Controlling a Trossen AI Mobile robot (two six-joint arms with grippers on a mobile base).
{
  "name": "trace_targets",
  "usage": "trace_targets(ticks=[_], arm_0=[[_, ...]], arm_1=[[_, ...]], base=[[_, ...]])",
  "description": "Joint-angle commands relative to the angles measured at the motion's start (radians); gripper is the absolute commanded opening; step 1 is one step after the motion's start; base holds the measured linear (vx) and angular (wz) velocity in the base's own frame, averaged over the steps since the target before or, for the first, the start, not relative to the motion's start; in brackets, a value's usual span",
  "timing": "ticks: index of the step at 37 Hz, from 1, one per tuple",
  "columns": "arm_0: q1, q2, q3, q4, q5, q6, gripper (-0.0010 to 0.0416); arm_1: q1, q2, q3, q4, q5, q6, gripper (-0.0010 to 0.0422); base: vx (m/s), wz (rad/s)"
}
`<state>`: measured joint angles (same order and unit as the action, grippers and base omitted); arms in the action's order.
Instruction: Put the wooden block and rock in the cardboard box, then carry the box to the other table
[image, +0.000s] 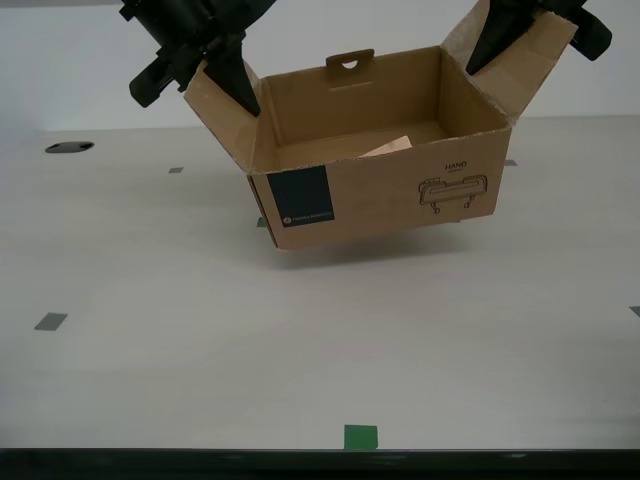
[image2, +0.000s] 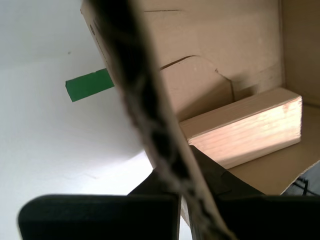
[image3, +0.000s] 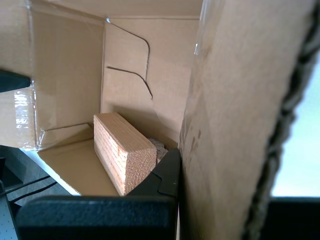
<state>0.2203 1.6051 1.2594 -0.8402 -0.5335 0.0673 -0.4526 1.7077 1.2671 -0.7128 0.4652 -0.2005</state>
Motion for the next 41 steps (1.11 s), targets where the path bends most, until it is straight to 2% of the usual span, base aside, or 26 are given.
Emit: trace_targets(ticks=[1,10,24,41], arm_0=[[0.000,-0.002,0.002,0.002,-0.006,-0.002,-0.0001],[0.003,-0.002,0.001,-0.005,-0.006,0.006,-0.0001],[0.005,-0.002,0.001,-0.028,-0.007,0.008,-0.0001],[0.010,-0.002,0.002,-0.033,-0.007,0.009,-0.0001]], arm_1=[[-0.002,-0.038,-0.013,0.008,0.014,-0.053,-0.0001],[-0.016,-0.079,-0.013,0.005,0.014,-0.111,-0.0001],[-0.065,-0.079,-0.017,0.013,0.014,-0.103,-0.0001],[-0.066,-0.079,-0.021,0.030,0.014,-0.098,-0.0001]], base=[[-0.046,-0.007],[-0.057,0.001],[-0.077,-0.003],[-0.075,-0.017]])
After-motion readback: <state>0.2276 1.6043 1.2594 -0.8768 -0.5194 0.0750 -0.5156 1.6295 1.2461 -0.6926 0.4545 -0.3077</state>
